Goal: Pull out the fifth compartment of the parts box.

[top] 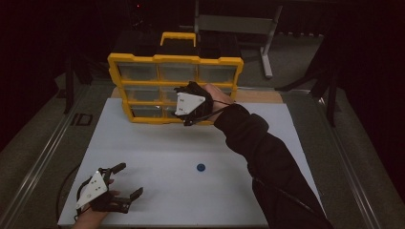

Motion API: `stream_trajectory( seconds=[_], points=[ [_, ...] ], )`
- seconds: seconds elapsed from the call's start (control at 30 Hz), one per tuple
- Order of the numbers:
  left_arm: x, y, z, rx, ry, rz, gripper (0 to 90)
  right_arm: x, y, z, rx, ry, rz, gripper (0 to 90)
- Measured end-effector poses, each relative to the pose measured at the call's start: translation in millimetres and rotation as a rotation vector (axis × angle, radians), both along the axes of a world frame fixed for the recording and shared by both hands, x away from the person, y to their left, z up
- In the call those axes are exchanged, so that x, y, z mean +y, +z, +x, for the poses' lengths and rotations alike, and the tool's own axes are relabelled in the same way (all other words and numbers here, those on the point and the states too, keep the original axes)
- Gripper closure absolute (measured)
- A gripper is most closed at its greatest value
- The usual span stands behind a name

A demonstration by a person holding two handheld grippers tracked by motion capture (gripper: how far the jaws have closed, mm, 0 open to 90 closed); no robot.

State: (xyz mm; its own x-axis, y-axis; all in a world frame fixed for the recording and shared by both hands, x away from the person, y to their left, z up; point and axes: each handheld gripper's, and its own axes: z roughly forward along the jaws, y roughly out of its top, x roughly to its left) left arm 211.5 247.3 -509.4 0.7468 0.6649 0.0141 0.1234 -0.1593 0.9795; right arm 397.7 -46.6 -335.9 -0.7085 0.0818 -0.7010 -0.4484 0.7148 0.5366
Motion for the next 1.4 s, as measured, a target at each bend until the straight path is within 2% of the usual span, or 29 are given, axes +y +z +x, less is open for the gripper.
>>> stream_trajectory(
  seconds=[0.1,0.23,0.3,0.4,0.57,0.63,0.73,0.87,1.03,1.4],
  points=[
    [0.1,0.0,-0.1,0.000,0.001,0.000,0.0,0.4,-2.4,2.4,-0.061,0.021,0.002,33.2],
    [0.1,-0.1,0.0,0.001,0.000,0.000,0.0,0.8,-4.6,7.8,-0.078,0.034,-0.013,36.0],
    [0.1,-0.1,0.2,0.002,0.000,-0.001,0.0,0.8,-6.1,10.2,-0.110,0.047,-0.011,41.5],
    [0.1,-0.2,0.4,0.002,-0.002,0.000,0.0,2.0,-8.9,14.2,-0.145,0.064,-0.020,44.5],
    [0.3,-0.2,0.4,-0.001,0.002,0.002,0.0,2.7,-13.1,18.2,-0.167,0.075,-0.032,50.7],
    [0.6,-0.3,0.5,0.000,0.002,-0.002,0.0,3.9,-16.8,19.8,-0.203,0.089,-0.044,54.1],
    [0.2,-0.2,0.1,0.000,-0.003,0.000,0.0,5.1,-19.4,22.4,-0.218,0.093,-0.047,59.2],
    [0.0,-0.5,0.3,0.001,-0.005,0.002,0.0,7.9,-21.1,25.5,-0.235,0.079,-0.056,59.1],
    [0.2,-0.6,0.5,0.001,-0.004,0.001,0.0,10.5,-24.1,31.8,-0.264,0.076,-0.095,59.1],
    [0.9,-0.2,0.1,-0.001,-0.005,-0.003,0.0,16.3,-31.6,43.7,-0.280,0.067,-0.124,65.9]
  ],
)
